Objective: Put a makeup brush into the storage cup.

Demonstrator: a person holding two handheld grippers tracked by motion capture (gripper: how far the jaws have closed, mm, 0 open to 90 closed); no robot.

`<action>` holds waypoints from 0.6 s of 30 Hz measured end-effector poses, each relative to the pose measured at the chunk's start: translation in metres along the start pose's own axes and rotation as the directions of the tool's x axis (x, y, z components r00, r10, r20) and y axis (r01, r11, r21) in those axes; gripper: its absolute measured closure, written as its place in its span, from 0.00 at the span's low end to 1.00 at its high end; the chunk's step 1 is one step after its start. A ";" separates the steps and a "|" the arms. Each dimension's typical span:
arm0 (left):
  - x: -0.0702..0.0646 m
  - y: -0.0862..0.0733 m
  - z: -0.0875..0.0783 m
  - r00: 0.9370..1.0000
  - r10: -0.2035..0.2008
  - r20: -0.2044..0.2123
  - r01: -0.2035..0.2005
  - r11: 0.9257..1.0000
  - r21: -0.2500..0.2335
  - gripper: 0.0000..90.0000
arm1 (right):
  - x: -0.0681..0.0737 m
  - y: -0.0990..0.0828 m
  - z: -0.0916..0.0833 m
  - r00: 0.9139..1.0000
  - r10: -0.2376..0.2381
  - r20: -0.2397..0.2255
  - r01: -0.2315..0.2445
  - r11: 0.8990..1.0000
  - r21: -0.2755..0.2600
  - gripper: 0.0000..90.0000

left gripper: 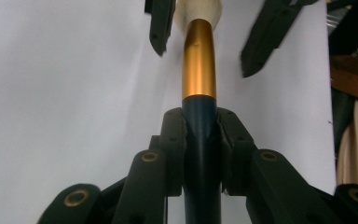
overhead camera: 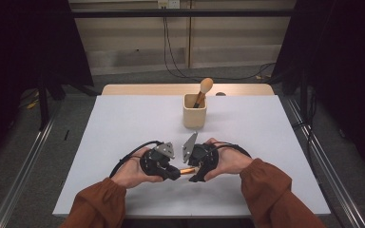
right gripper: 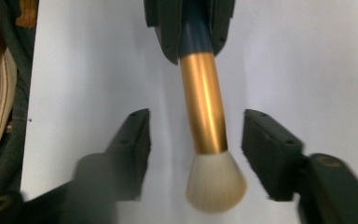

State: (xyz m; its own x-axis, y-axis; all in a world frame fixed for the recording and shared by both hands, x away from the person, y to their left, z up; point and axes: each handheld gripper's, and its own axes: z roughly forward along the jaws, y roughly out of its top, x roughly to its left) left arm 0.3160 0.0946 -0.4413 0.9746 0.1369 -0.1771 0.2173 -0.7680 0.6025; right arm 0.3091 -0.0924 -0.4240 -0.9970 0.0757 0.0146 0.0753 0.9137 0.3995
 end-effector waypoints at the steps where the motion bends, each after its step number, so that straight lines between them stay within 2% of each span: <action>1: 0.001 0.000 -0.002 1.000 0.000 -0.016 0.000 1.000 -0.010 0.83 | -0.001 -0.002 -0.001 1.000 0.006 0.004 -0.006 1.000 -0.006 0.43; 3: 0.002 -0.002 -0.004 1.000 -0.010 -0.010 0.010 1.000 -0.007 0.83 | -0.002 -0.005 -0.002 1.000 0.021 0.020 -0.021 1.000 -0.011 0.33; 4: 0.002 -0.003 -0.005 1.000 -0.015 -0.022 0.014 1.000 -0.014 0.83 | -0.002 -0.006 -0.003 0.999 0.036 0.037 -0.036 0.999 -0.007 0.30; 8: 0.004 -0.009 -0.009 0.999 -0.043 -0.017 0.043 0.999 -0.032 0.83 | -0.004 -0.016 -0.005 0.995 0.084 0.057 -0.083 0.996 -0.028 0.22; 12: 0.004 -0.016 -0.014 0.997 -0.069 -0.037 0.067 0.996 -0.062 0.83 | -0.005 -0.025 -0.007 0.990 0.125 0.066 -0.122 0.991 -0.051 0.16; 14: 0.005 -0.018 -0.015 0.996 -0.081 -0.031 0.078 0.994 -0.075 0.83 | -0.005 -0.029 -0.008 0.987 0.144 0.070 -0.139 0.988 -0.070 0.14; 15: 0.004 -0.019 -0.016 0.995 -0.089 -0.043 0.085 0.993 -0.076 0.83 | -0.004 -0.031 -0.009 0.983 0.166 0.073 -0.161 0.984 -0.074 0.14; 16: 0.005 -0.021 -0.016 0.995 -0.094 -0.033 0.091 0.992 -0.085 0.83 | -0.004 -0.032 -0.009 0.982 0.178 0.070 -0.172 0.982 -0.077 0.14; 17: 0.005 -0.022 -0.017 0.995 -0.090 -0.044 0.086 0.993 -0.081 0.83 | -0.002 -0.034 -0.009 0.981 0.185 0.062 -0.180 0.980 -0.083 0.13; 18: 0.004 -0.023 -0.016 0.994 -0.104 -0.034 0.100 0.990 -0.097 0.83 | -0.001 -0.035 -0.009 0.980 0.191 0.060 -0.186 0.979 -0.086 0.13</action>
State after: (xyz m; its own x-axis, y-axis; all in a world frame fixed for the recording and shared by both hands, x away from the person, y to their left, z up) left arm 0.3162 0.1231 -0.4432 0.9482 0.2372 -0.2116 0.3177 -0.6863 0.6543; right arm 0.3076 -0.1281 -0.4300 -0.9614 0.2728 0.0355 0.2573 0.8458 0.4674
